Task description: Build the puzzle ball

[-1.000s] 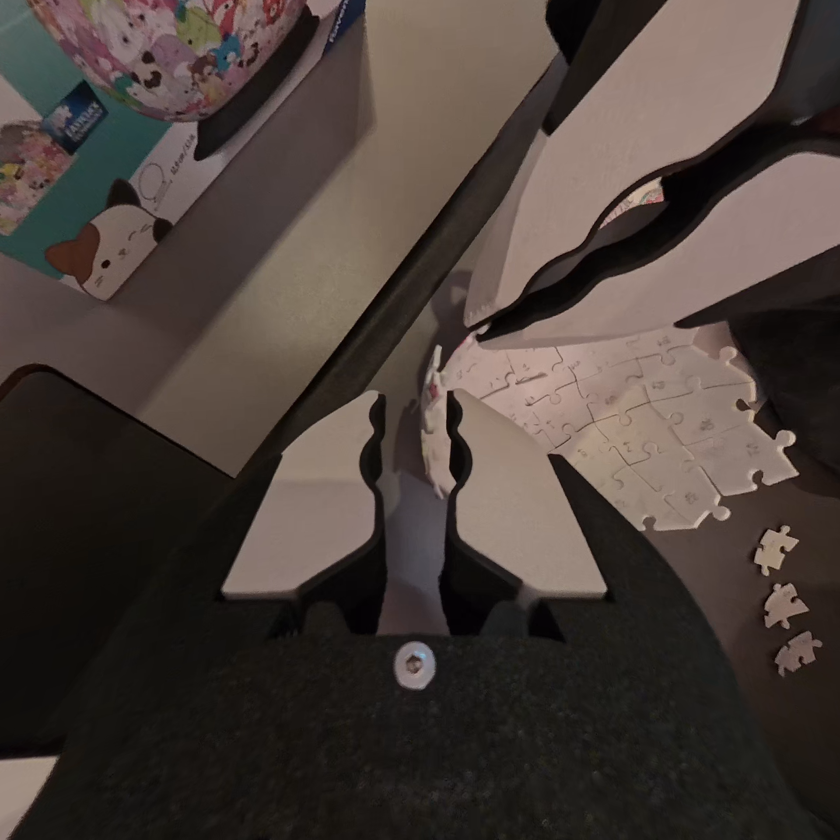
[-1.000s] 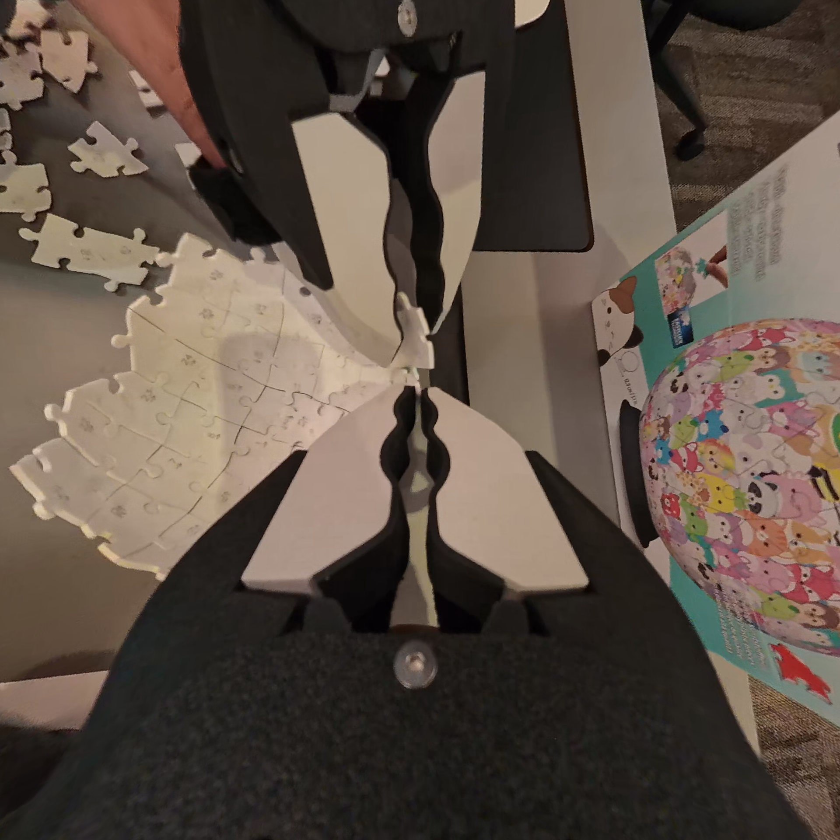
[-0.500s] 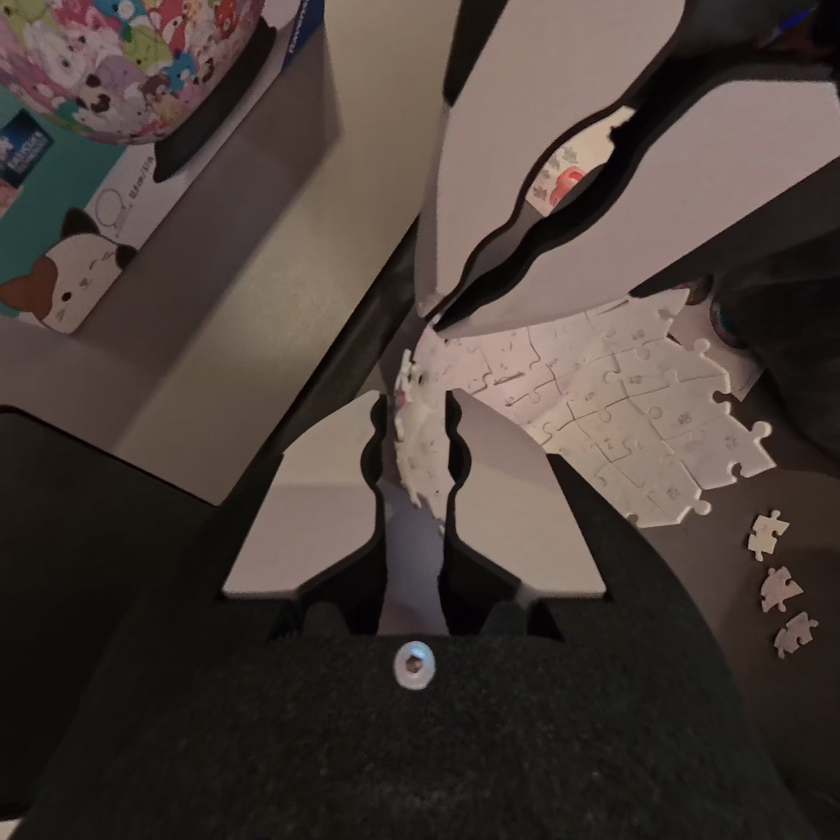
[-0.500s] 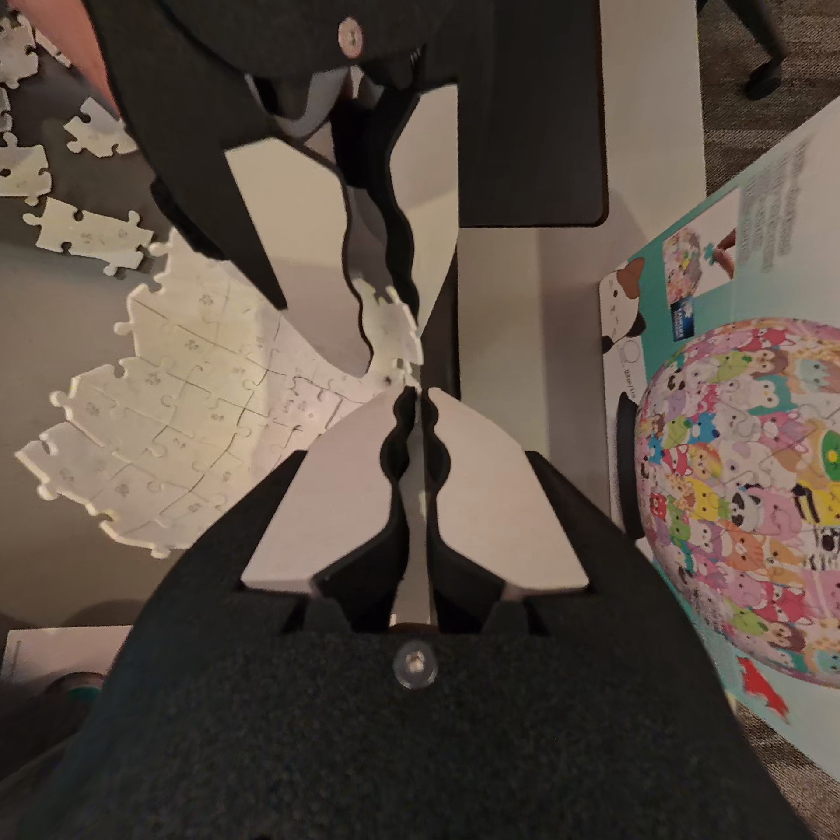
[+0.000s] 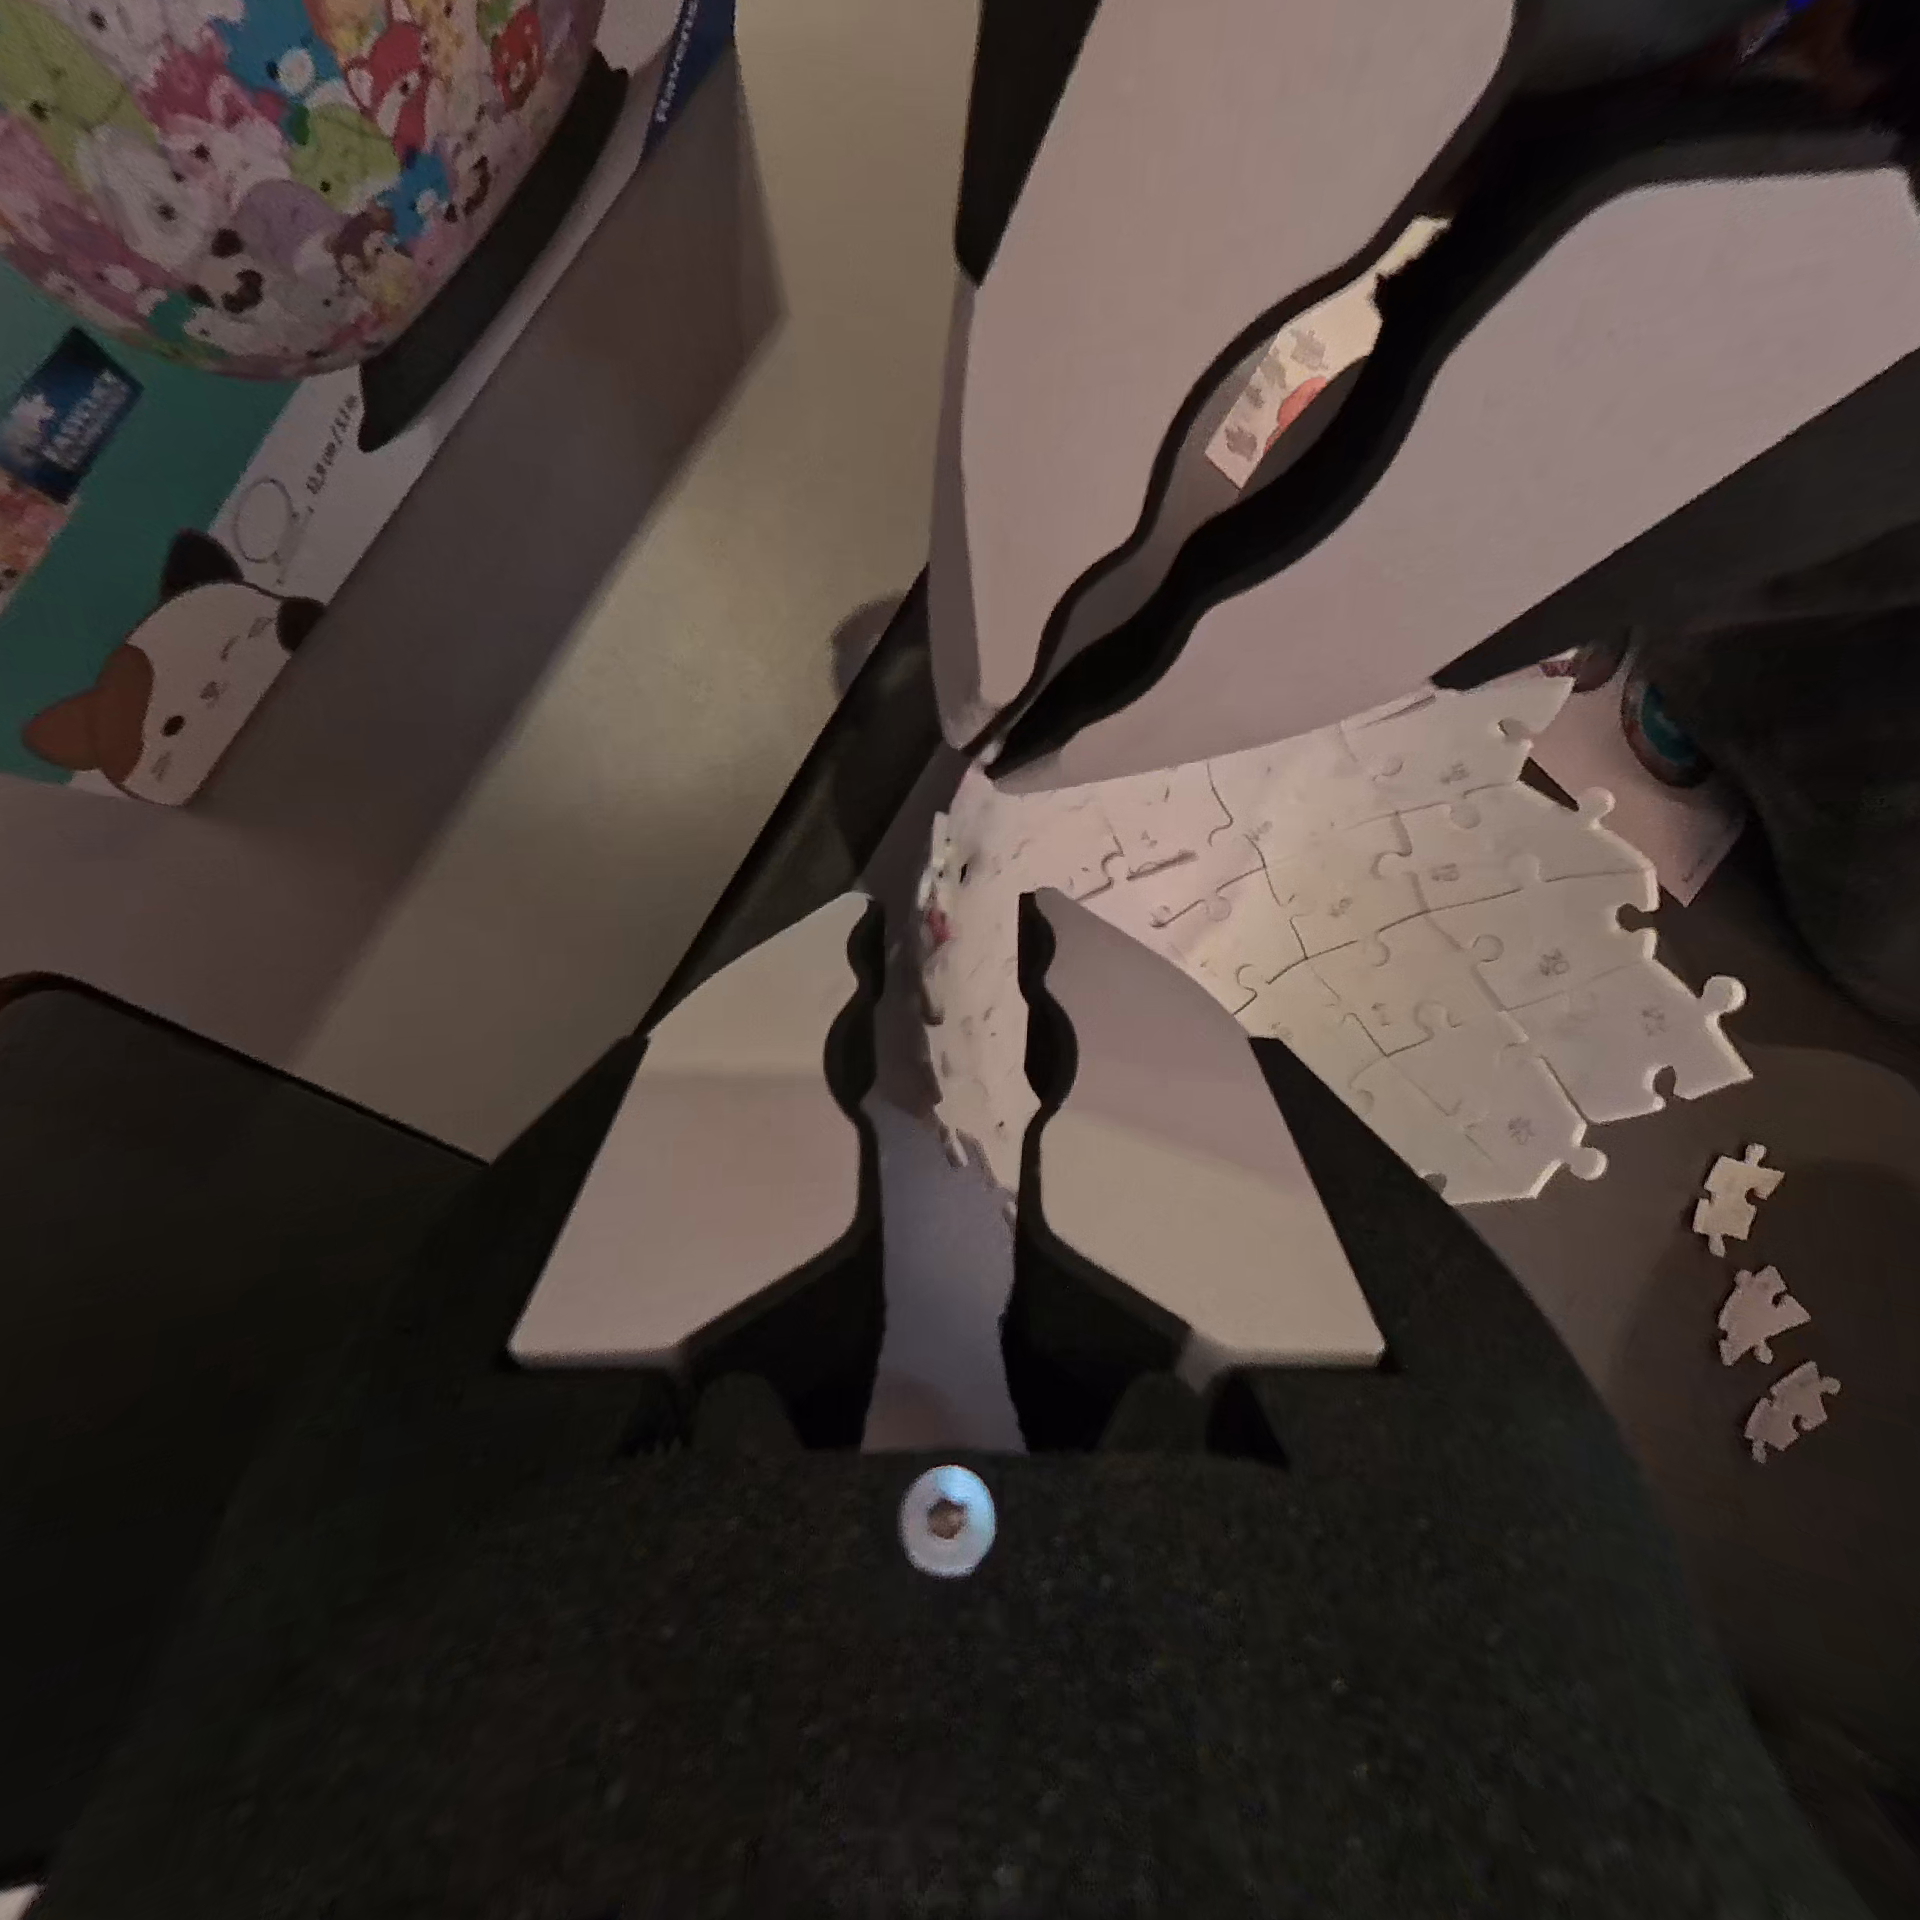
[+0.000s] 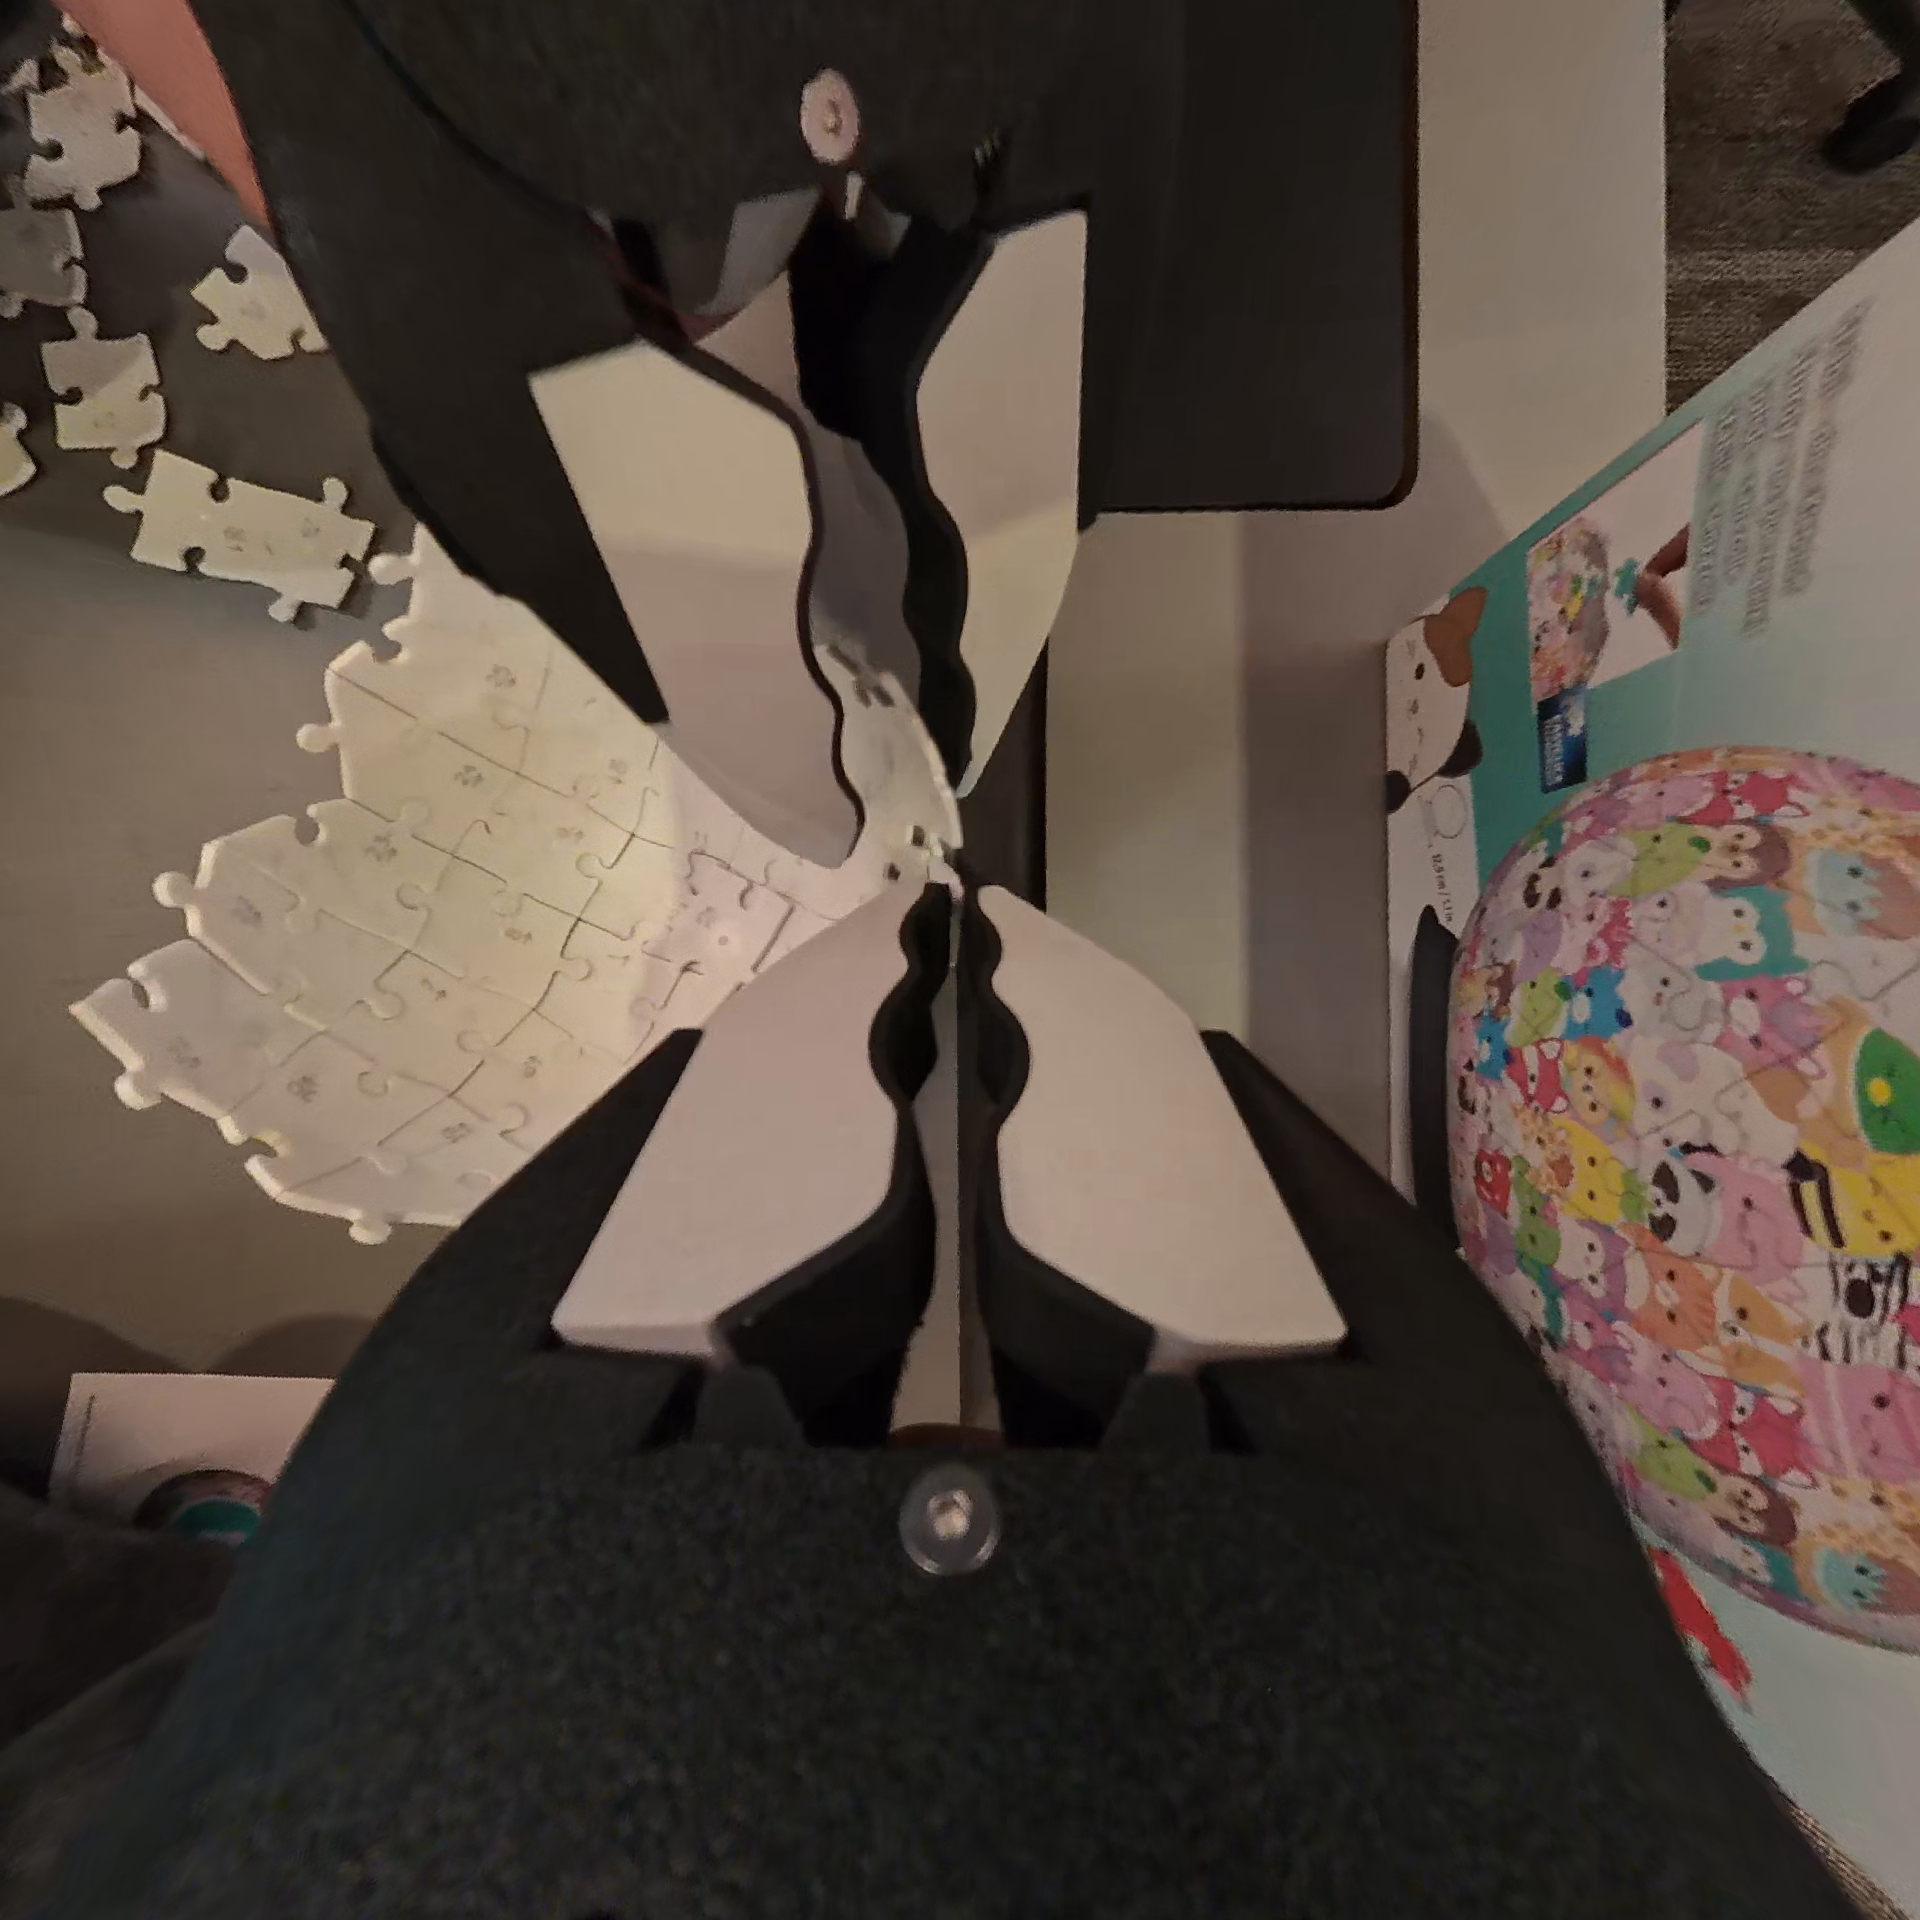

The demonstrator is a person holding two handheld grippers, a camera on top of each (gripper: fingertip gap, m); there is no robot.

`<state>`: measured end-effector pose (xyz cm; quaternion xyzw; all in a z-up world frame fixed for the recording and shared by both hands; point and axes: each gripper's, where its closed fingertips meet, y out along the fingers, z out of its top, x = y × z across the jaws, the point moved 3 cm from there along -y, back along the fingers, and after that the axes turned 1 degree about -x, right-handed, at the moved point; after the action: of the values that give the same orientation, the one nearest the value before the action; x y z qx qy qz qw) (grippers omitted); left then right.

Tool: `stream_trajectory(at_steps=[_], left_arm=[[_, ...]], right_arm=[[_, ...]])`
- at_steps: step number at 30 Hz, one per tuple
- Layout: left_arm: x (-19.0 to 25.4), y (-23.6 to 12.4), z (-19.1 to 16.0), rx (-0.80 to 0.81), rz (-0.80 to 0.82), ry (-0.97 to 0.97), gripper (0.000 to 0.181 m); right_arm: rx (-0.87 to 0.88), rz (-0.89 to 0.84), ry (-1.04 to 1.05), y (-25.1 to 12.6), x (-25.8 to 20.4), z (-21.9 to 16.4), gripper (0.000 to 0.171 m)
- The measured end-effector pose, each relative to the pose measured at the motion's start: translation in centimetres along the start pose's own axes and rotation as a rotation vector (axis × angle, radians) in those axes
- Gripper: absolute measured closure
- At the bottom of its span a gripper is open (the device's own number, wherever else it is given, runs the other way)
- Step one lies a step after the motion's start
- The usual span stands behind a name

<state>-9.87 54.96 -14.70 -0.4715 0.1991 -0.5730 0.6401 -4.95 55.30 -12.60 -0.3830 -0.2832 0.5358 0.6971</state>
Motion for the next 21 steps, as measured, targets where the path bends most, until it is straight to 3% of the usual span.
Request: stream_trajectory(at_steps=[21], left_arm=[[-0.37,0.46,0.18,0.019,-0.036,-0.023,0.16]], right_arm=[[0.028,0.015,0.01,0.61,0.77,0.21,0.168]])
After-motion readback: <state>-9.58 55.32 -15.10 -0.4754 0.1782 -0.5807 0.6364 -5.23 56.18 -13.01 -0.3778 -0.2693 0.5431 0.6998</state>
